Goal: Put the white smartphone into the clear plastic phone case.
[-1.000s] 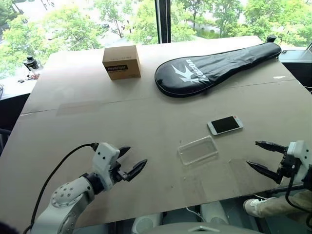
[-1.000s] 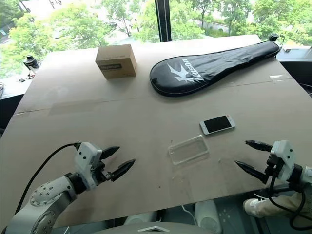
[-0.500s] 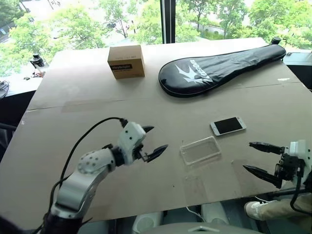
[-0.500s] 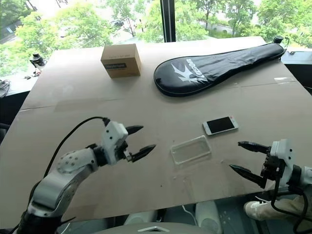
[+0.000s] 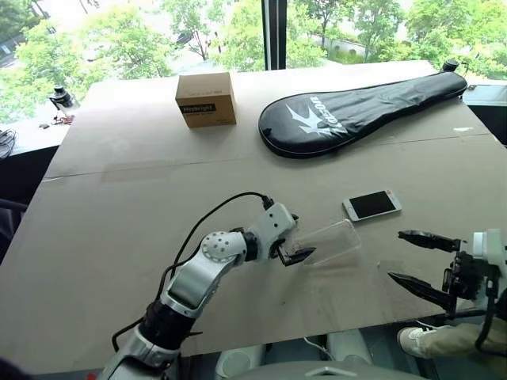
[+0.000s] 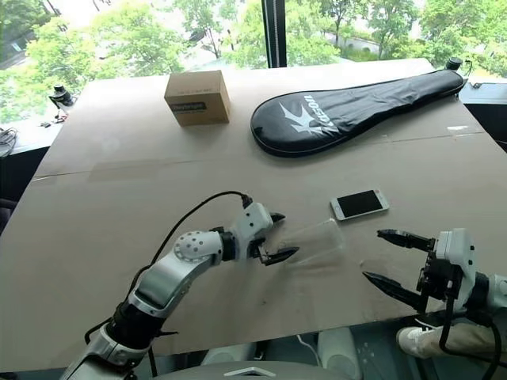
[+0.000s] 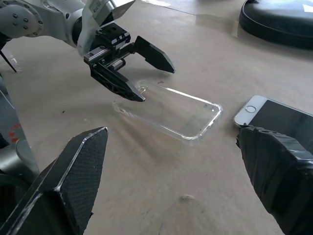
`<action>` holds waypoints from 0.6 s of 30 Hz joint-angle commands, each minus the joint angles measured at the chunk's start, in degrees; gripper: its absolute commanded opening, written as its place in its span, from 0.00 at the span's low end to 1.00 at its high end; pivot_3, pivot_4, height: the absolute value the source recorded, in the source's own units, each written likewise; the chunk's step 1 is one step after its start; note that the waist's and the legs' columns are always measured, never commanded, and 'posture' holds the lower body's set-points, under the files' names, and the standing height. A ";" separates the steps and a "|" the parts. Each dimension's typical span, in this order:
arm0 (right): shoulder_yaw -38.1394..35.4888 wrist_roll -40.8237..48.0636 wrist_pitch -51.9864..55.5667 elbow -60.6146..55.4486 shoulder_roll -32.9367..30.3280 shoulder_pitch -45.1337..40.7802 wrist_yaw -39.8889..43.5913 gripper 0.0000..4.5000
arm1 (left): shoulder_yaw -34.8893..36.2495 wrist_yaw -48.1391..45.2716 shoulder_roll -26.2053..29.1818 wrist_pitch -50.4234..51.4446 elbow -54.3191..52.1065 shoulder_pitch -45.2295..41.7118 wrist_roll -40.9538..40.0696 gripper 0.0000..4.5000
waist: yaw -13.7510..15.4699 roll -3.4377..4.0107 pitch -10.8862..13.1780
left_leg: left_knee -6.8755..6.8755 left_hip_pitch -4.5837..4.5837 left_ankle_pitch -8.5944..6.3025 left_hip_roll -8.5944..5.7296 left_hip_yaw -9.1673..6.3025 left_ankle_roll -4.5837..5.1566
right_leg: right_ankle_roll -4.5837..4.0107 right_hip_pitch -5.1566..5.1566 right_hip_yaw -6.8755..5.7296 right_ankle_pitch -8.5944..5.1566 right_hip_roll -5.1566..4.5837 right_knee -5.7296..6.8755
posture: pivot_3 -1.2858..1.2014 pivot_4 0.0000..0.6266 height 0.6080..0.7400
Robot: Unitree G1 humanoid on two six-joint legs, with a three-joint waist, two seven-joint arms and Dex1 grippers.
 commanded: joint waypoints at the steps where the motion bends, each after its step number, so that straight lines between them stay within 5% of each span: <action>1: -3.02 0.85 -0.06 -2.18 0.01 1.18 -0.46 1.00 | -0.86 -0.44 -0.19 -2.27 1.93 -0.13 1.83 0.83 | -0.15 0.00 0.00 | 0.00 0.02 0.00 0.01 0.00 0.00 | 0.00 0.00 0.00 0.00 0.01 0.00 | 0.52 0.24 1.00; 9: -3.15 0.87 1.11 -4.57 0.00 2.14 -2.01 1.00 | -1.28 -2.04 -0.75 -5.75 3.52 0.27 2.45 0.04 | -0.12 0.01 -0.01 | -0.01 0.03 0.00 0.05 0.03 0.00 | -0.01 0.00 0.02 0.00 0.02 0.01 | 0.52 0.24 1.00; 18: -2.53 1.09 1.71 -6.27 0.42 2.02 -3.55 1.00 | 1.63 -8.23 2.56 -8.70 3.64 -2.04 0.95 0.01 | -0.22 0.03 -0.02 | -0.02 0.03 0.00 0.05 0.01 0.00 | -0.01 -0.01 0.00 0.00 0.03 0.01 | 0.52 0.24 1.00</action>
